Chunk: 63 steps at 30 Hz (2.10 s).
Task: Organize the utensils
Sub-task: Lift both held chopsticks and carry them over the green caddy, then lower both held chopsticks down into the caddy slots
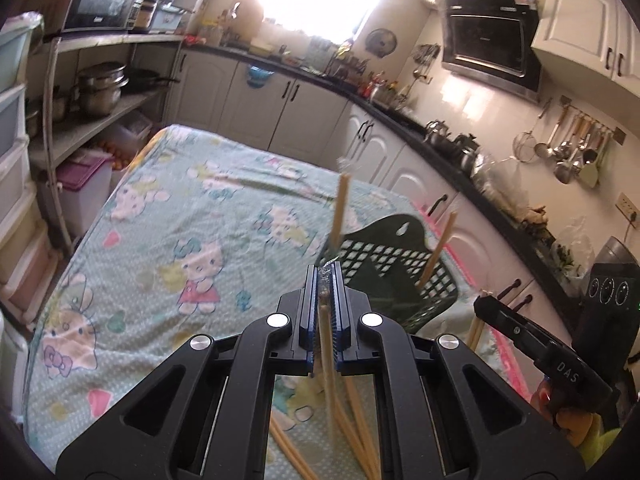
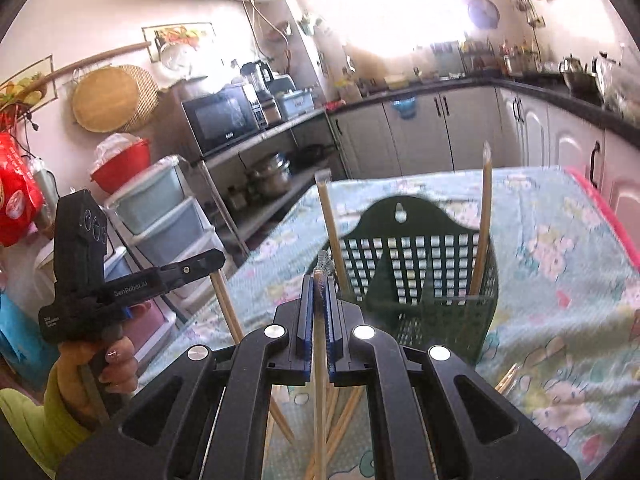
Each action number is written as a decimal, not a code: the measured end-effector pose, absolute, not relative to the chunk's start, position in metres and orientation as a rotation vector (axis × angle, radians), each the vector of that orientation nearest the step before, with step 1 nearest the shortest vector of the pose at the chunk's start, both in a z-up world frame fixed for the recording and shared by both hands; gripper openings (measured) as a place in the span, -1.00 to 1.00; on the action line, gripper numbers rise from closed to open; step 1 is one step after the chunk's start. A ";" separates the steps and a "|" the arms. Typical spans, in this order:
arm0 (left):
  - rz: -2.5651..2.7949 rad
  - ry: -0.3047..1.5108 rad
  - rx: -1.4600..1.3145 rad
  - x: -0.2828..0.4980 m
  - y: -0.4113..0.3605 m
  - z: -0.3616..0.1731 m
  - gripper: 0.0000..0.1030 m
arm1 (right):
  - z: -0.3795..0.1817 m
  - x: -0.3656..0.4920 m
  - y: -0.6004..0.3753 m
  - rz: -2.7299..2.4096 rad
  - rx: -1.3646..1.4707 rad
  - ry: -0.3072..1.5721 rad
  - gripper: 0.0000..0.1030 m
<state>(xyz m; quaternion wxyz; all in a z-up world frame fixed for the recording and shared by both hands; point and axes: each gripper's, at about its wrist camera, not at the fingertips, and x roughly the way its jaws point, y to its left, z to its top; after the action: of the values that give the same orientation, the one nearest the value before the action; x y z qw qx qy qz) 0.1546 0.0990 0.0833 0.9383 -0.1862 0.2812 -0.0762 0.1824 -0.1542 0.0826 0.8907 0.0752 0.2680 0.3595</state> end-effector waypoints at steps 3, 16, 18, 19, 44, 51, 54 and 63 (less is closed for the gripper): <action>-0.180 0.554 -0.371 0.153 0.093 0.094 -0.94 | 0.092 0.178 -0.161 0.740 0.158 0.522 -0.90; -0.249 0.492 -0.321 0.155 0.070 0.127 -0.94 | 0.114 0.173 -0.197 0.634 0.200 0.392 -0.90; -0.259 0.486 -0.315 0.156 0.066 0.131 -0.94 | 0.116 0.174 -0.204 0.612 0.205 0.374 -0.90; -0.266 0.481 -0.311 0.158 0.062 0.135 -0.94 | 0.117 0.174 -0.207 0.603 0.209 0.367 -0.90; -0.326 0.351 -0.198 0.189 0.014 0.207 -0.94 | 0.176 0.198 -0.230 0.529 0.198 0.145 -0.90; -0.303 0.335 -0.174 0.205 0.005 0.212 -0.94 | 0.190 0.206 -0.229 0.511 0.193 0.098 -0.90; -0.293 0.344 -0.177 0.214 0.003 0.207 -0.94 | 0.194 0.211 -0.228 0.506 0.191 0.081 -0.90; -0.270 0.379 -0.206 0.235 0.008 0.184 -0.94 | 0.194 0.231 -0.221 0.486 0.189 0.056 -0.90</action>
<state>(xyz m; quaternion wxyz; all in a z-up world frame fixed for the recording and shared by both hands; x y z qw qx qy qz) 0.2353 0.0085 0.1837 0.9679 -0.1017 0.1874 -0.1335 0.2306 -0.2212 0.1944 0.9658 0.0933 0.0275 0.2404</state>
